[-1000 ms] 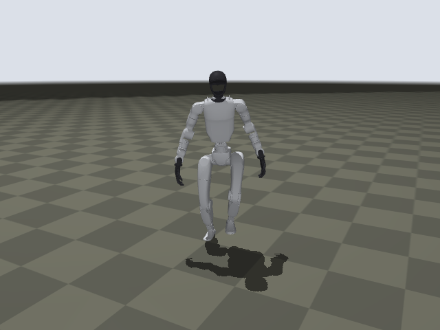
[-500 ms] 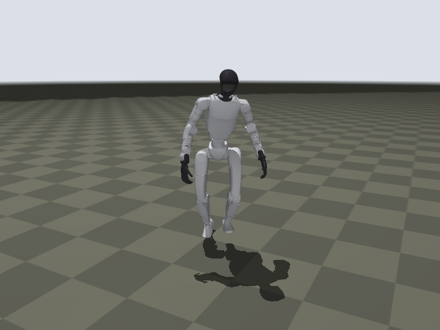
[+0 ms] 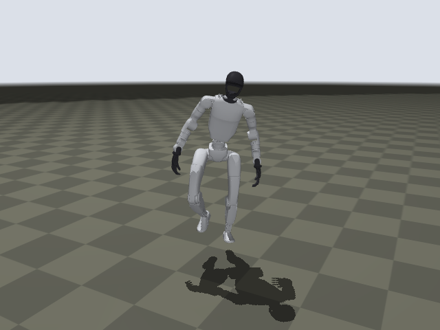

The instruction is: Walk

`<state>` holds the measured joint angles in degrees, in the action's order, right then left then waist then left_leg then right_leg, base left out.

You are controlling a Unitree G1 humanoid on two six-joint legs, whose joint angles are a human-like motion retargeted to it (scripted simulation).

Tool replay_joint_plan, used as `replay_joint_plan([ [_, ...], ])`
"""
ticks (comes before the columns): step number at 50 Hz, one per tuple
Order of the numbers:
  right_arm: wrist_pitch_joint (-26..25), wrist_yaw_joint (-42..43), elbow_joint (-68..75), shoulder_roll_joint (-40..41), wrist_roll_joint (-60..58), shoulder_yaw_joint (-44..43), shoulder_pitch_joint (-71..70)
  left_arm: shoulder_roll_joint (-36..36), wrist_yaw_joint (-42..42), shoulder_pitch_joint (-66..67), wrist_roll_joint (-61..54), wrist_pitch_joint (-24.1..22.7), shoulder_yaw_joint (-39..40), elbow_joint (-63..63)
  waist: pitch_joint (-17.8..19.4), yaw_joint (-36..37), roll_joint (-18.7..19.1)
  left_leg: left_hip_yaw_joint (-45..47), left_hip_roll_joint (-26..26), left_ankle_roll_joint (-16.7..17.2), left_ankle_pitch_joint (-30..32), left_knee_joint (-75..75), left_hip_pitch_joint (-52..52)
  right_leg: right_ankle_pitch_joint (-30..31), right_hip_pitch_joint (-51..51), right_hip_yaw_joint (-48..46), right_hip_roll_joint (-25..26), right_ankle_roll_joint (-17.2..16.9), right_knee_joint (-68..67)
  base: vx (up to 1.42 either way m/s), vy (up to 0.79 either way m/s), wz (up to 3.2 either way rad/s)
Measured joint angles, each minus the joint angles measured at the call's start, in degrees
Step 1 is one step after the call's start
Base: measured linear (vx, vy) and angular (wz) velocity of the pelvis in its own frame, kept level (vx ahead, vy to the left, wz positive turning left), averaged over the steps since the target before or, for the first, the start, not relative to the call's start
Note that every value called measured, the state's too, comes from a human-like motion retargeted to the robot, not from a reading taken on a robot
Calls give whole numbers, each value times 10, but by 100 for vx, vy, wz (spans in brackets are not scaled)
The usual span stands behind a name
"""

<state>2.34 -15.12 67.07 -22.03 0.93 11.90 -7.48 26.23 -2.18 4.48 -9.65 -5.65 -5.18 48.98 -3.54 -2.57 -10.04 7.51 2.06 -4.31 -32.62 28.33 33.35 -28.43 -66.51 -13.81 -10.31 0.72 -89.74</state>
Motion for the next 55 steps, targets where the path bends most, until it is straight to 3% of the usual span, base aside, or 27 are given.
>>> replay_joint_plan([
  [13, -9, -15, 2, 6, 23, -13, 25, -1, -24, 3, 22, 0, -20, 32, 6, -12, 17, -22, -8, 19, -14, -26, -73, 21, -30, 2, 55, -41, 139, 21, -7, 21],
  [18, -11, -18, -17, 1, 27, -12, 20, 1, -31, 9, 34, 3, -18, 42, -5, -7, 28, -18, -6, 36, 6, -30, -94, -28, 7, 5, 67, -17, 176, 30, -13, 6],
  [24, -11, -5, -44, -10, 11, -6, 11, -5, -38, 26, 41, 8, -2, 57, -10, 4, 49, -9, 13, 88, 109, -5, -123, -87, 89, 15, 97, 17, 241, 31, -11, -7],
  [31, -12, 25, -62, -17, -5, -3, 14, -9, -36, 53, 27, 15, 23, 58, -25, 21, 61, 61, 85, 69, 150, 212, -77, -105, 191, 32, 115, 30, 349, 24, 0, -8],
  [38, -25, 35, -52, -22, 12, -4, 13, 0, -31, 63, 17, 26, 44, 19, -22, 68, 68, 82, 171, -7, 57, 512, 26, -88, 300, 46, 147, 18, 473, 16, 5, -31],
  [44, -40, 24, -31, -21, 28, -14, 17, 5, -33, 68, 12, 31, 67, -15, -15, 116, 60, 59, 175, -59, -67, 662, 163, -64, 366, 67, 150, 3, 562, 14, 3, -29],
  [48, -47, 19, -21, -20, 38, -23, 22, 2, -34, 75, 5, 32, 82, -20, -8, 138, 52, 47, 146, -67, -111, 688, 254, -59, 389, 80, 144, -9, 582, 14, 3, -20],
  [55, -52, 10, -10, -18, 45, -33, 27, -3, -38, 81, 3, 36, 96, -6, 3, 154, 43, 40, 93, -50, -121, 622, 337, -66, 410, 90, 130, -20, 586, 13, 3, -9],
])
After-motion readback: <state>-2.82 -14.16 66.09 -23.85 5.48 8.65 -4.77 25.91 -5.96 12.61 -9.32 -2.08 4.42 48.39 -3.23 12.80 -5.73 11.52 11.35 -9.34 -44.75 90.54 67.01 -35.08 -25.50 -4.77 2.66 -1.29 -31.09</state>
